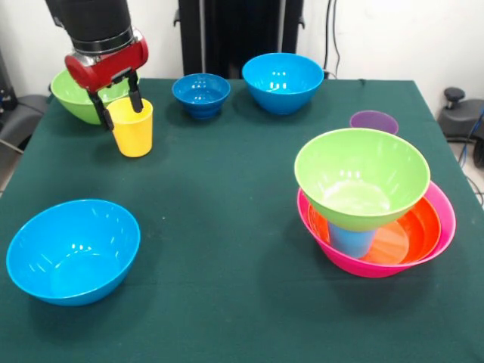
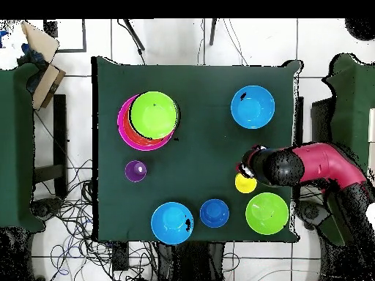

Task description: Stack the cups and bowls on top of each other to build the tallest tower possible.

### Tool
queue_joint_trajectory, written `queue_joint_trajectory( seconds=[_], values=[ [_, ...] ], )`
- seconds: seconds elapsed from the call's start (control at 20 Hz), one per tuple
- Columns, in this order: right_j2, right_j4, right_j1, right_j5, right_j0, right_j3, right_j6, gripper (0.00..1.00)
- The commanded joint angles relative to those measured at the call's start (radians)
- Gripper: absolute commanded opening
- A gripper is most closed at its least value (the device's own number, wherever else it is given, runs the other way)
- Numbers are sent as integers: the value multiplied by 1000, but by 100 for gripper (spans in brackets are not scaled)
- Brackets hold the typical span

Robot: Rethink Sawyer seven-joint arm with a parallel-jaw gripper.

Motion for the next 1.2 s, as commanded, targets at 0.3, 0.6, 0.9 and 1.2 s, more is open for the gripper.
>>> queue_joint_trajectory(
  seconds=[0.3, 0.6, 0.9, 1.2],
  values=[
    [-104, -82, -28, 98, 88, -4, -245, 100],
    [-144, -127, -12, 80, 85, -8, -268, 100],
    [-178, -175, 17, 38, 83, -12, -268, 100],
    [-195, -199, 47, 26, 72, -27, -289, 100]
  ],
)
